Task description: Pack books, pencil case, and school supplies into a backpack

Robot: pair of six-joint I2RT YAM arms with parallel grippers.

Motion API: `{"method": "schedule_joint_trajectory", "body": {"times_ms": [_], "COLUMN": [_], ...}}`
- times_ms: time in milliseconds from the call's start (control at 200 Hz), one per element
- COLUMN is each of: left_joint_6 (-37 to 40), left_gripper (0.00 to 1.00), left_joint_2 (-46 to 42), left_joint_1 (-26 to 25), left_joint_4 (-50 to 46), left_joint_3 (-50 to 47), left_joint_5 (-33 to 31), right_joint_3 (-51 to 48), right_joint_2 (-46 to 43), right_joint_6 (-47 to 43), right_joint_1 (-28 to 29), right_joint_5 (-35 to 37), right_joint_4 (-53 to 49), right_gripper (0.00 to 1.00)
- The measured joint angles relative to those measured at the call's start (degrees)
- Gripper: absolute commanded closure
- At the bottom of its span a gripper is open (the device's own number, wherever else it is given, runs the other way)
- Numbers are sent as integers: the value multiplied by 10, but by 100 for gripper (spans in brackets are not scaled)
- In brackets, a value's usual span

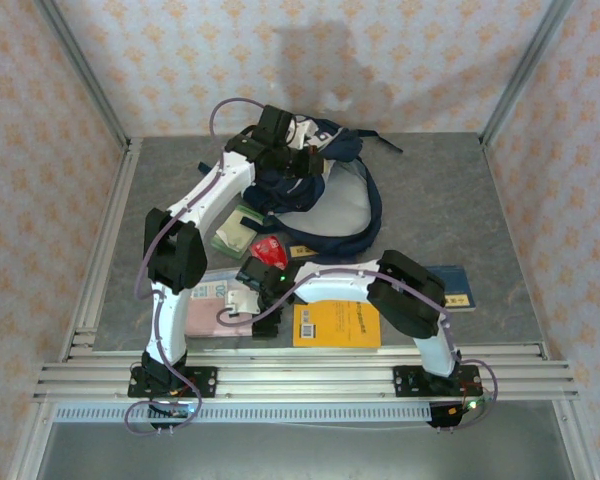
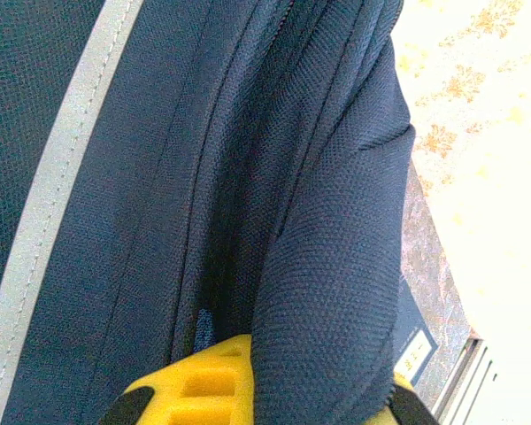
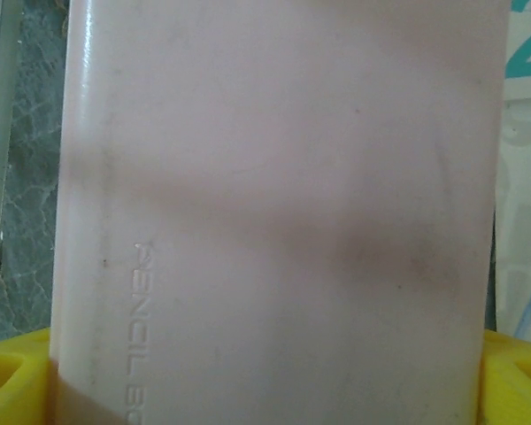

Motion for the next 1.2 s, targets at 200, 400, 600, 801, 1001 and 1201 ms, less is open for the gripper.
{"method": "schedule_joint_trajectory", "body": {"times_ms": [200,400,600,801,1001,1201], "left_joint_6": [2,15,32,54,83,94], "left_gripper": [100,100,100,100,100,100], "left_joint_2": [-2,-5,-26,-26,-34,-37], "left_joint_1": [0,4,21,29,29,29], "left_joint_4": [-3,-43,-92,-143,-169,-181], "left_joint_3": [1,44,93,153,161,167], "left_joint_5": [-2,-33,-83,-128,-149,-156], "right_joint_3": [-30,-84,-193,-296,-269,-134], "right_joint_2": [-60,-175,-340,-498,-512,-381], "right_joint_6": [38,94,169,249,306,305], "right_joint_1": [-9,-37,-74,-127,-210,-246], "right_joint_5": [16,42,87,147,235,278], "right_joint_4": [13,34,55,73,45,-10], "right_gripper": [29,31,32,33,33,30]}}
